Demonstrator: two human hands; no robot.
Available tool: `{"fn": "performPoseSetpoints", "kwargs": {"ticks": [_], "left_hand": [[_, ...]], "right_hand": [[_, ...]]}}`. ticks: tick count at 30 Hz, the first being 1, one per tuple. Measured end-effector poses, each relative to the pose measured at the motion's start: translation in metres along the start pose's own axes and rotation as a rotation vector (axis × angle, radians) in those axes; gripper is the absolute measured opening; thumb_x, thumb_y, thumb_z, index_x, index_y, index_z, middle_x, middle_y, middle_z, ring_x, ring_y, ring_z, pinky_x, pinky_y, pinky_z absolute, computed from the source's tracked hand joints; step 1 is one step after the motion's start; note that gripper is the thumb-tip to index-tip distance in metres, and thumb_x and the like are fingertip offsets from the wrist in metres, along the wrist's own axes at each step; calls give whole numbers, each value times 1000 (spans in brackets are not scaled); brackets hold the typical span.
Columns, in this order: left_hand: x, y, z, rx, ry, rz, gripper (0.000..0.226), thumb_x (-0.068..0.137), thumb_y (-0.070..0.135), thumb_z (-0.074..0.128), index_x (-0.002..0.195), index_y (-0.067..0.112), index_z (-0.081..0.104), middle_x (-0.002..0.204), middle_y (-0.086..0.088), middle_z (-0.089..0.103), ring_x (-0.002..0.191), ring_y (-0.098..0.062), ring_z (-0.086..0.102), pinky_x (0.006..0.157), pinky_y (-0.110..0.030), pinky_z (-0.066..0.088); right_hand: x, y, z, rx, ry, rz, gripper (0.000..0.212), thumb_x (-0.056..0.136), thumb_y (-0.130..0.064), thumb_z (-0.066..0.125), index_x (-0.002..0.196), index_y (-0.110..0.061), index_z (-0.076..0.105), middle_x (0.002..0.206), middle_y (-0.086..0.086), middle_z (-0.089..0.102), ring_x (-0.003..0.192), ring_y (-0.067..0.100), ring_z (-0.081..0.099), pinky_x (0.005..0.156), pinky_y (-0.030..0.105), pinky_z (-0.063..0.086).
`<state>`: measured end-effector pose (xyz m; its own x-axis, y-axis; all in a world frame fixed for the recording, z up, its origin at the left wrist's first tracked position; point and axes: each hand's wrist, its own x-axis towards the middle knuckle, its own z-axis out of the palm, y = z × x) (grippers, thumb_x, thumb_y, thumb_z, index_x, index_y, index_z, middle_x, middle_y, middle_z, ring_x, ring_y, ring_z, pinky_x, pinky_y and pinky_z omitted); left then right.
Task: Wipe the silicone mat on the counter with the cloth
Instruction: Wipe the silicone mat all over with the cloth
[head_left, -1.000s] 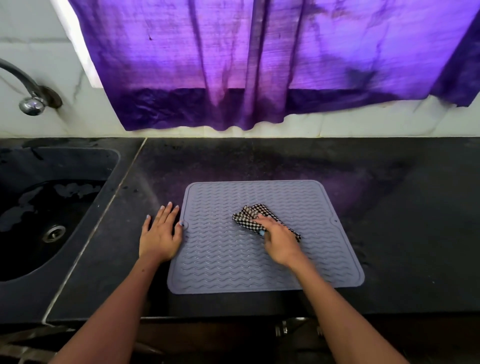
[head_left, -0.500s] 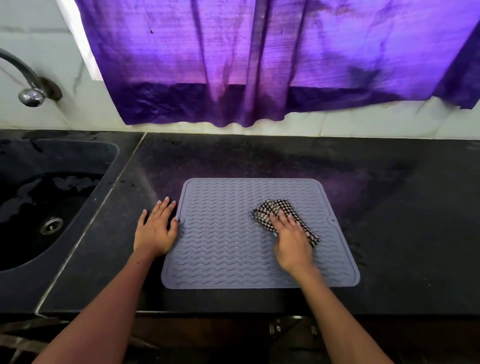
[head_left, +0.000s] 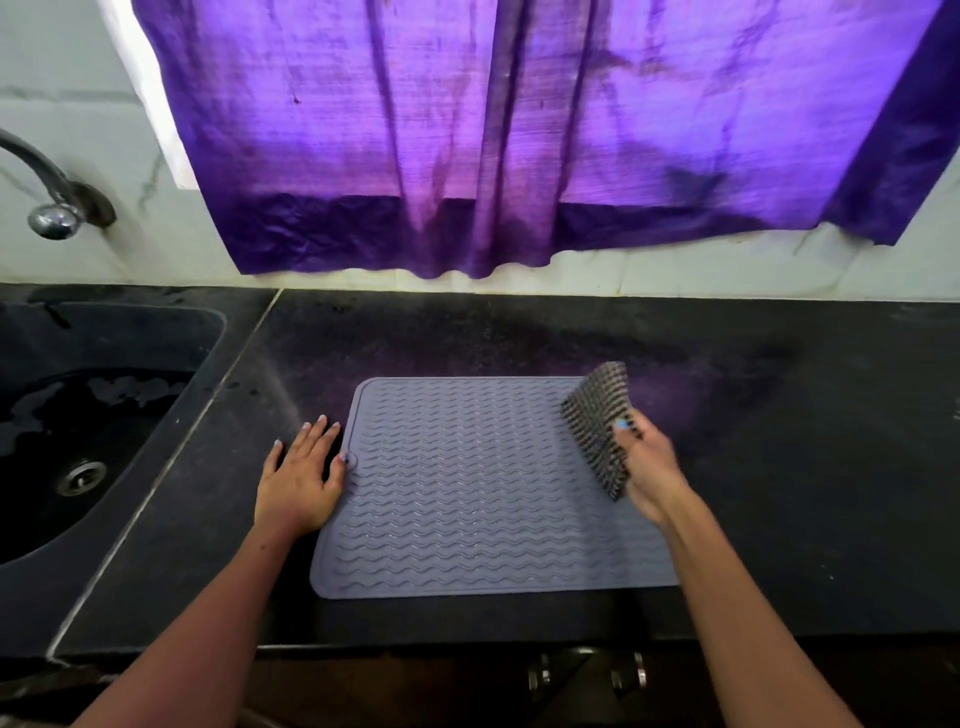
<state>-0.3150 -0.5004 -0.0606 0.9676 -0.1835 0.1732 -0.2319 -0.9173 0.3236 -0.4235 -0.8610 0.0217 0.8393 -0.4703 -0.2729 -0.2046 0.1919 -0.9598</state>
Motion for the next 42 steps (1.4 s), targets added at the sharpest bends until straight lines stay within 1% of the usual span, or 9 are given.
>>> {"fn": "performPoseSetpoints", "kwargs": {"ticks": [3,7,10,17,20,23,27,33,42], "left_hand": [[0,0,1,3,7,-3,81,78,59,5,143,23,34,154,5,25,143,-9,15,116,-39,4],[1,-2,3,10,3,-4,79,79,58,6,143,23,34,154,5,25,143,-9,15,116,-39,4],[1,-1,3,20,0,-1,78,79,58,6,144,23,33,154,5,24,143,-9,14,115,-38,3],[-1,1,1,10,11,-2,78,79,58,6,143,22,34,153,4,26,143,-10,16,115,-38,4],[-2,2,-1,1,12,3,80,78,59,6,143,21,34,153,3,26,143,-11,16,116,-39,5],[-2,2,-3,1,-6,2,82,77,60,4,144,22,33,154,4,24,143,-10,15,116,-39,4],[-2,2,-2,-5,3,-1,82,77,60,5,143,22,34,154,3,25,143,-10,16,116,-39,4],[0,0,0,4,2,-4,80,77,59,6,143,23,34,154,5,25,143,-9,15,116,-38,3],[0,0,1,19,-9,-1,80,78,59,5,144,23,33,154,5,24,143,-9,15,116,-39,4]], "right_hand": [[-9,-2,-12,-427,206,-247,44,96,-7,43,138,-17,44,137,8,50,122,23,49,97,24,36],[-15,36,-1,-993,20,-439,55,91,1,45,141,-21,37,150,8,34,139,25,30,116,39,24],[-13,64,3,-1308,-28,-445,58,93,-3,39,146,-22,25,155,3,22,143,20,20,118,31,11],[-2,43,-7,-1004,-74,-326,48,93,-4,45,138,-22,43,136,-1,49,129,22,43,108,33,33],[12,18,-12,-537,-26,-30,39,97,-7,40,135,-14,47,120,5,55,107,22,53,90,29,41],[16,-6,-28,-207,210,-35,33,96,-8,41,126,-15,54,115,7,60,89,22,59,82,35,48],[-20,-9,-37,-656,344,-311,41,94,-8,44,133,-19,49,122,7,59,113,27,55,94,33,41],[-34,59,-28,-1244,43,-360,56,91,-3,42,144,-18,31,152,9,29,140,27,28,116,35,21],[-25,54,-37,-1054,12,-311,52,91,-1,43,139,-21,41,147,5,39,136,24,35,109,33,29]]}}
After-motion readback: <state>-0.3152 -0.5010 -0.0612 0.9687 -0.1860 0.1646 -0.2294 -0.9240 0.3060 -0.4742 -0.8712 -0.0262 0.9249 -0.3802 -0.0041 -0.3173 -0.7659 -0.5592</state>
